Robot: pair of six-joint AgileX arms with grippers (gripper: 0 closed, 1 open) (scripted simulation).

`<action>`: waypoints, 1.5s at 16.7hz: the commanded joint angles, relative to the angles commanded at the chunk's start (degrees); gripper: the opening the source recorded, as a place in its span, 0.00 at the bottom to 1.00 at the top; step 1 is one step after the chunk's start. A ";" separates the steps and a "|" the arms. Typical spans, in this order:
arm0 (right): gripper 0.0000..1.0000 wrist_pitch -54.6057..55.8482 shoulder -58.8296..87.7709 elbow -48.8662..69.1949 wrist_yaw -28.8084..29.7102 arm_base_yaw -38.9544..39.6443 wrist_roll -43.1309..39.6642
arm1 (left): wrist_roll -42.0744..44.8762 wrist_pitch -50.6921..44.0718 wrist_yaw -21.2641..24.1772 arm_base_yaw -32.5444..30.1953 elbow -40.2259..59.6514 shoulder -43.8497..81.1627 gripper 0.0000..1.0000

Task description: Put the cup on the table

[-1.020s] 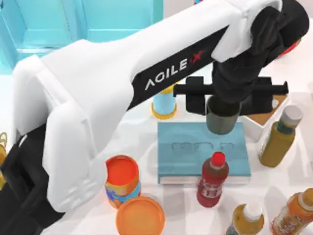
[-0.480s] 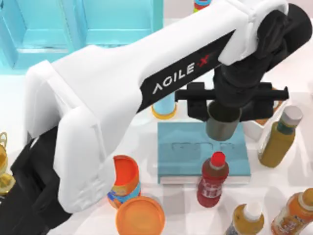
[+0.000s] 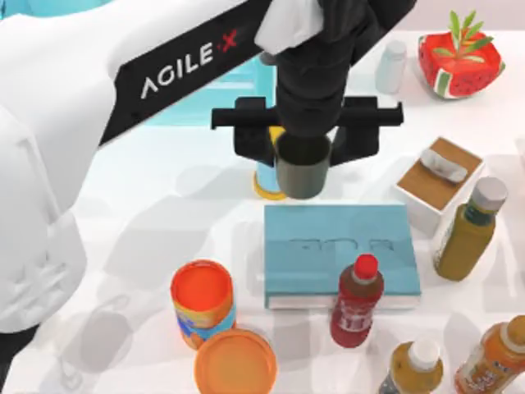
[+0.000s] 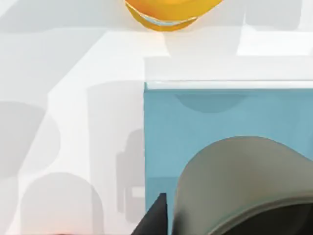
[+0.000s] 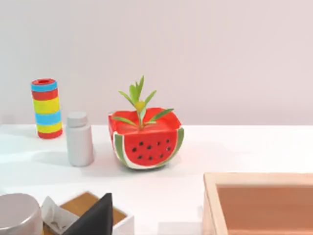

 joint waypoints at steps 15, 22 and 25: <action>1.00 0.00 0.00 0.00 0.00 0.00 0.00 | 22.50 15.20 2.99 23.02 -47.10 -32.97 0.00; 1.00 0.00 0.00 0.00 0.00 0.00 0.00 | 22.92 21.67 3.01 23.26 -51.40 -30.74 0.00; 1.00 0.00 0.00 0.00 0.00 0.00 0.00 | 23.29 28.22 3.15 23.65 -55.56 -28.85 0.00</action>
